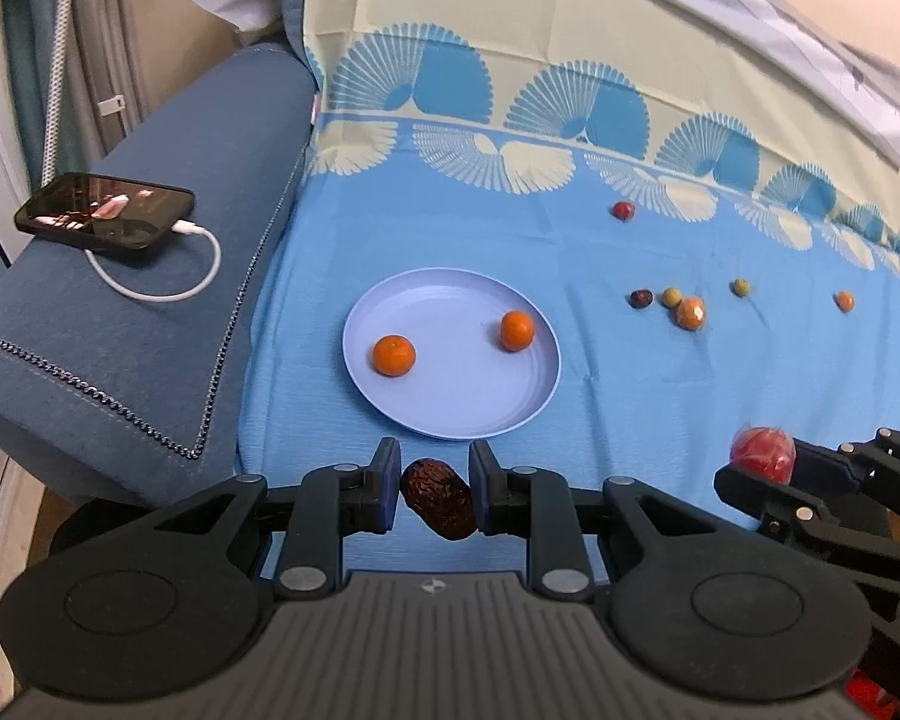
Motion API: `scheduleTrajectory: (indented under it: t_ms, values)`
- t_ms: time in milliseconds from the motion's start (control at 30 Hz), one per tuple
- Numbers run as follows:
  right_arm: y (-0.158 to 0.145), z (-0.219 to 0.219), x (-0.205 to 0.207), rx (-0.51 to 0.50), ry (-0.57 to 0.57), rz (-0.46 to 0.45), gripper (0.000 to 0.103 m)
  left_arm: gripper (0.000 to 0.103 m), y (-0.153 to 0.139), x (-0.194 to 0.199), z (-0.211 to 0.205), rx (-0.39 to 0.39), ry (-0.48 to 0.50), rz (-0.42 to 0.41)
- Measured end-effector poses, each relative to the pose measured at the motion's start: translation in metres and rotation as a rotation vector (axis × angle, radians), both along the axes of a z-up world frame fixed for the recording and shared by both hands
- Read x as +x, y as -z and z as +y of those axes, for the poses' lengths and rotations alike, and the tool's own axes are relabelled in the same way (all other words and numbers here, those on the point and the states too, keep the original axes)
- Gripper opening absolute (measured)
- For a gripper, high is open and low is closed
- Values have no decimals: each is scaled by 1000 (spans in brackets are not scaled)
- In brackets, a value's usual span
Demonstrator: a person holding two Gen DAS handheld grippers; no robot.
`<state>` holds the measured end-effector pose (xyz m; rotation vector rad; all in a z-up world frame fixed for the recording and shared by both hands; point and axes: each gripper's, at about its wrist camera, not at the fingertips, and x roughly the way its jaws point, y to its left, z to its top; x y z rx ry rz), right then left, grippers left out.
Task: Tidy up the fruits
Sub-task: 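Carry the date and red fruit toward the plate with both tools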
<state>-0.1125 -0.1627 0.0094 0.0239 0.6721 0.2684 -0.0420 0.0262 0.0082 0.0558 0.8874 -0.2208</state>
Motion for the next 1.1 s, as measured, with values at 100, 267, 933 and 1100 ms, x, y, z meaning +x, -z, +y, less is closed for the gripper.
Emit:
scheduleTrajectory:
  t_ms: [100, 267, 933, 1100]
  values:
    - [-3, 3, -2, -5, 3, -1, 30, 26, -3, -5, 5, -11, 0, -13]
    - [-6, 8, -3, -20, -5, -2, 30, 26, -7, -7, 9, -22, -3, -29]
    - [0, 9, 4, -19, -20, 35, 30, 26, 5, -2, 10, 0, 3, 4]
    - [5, 10, 10, -15, -20, 54, 30, 26, 11, 4, 10, 9, 1, 25]
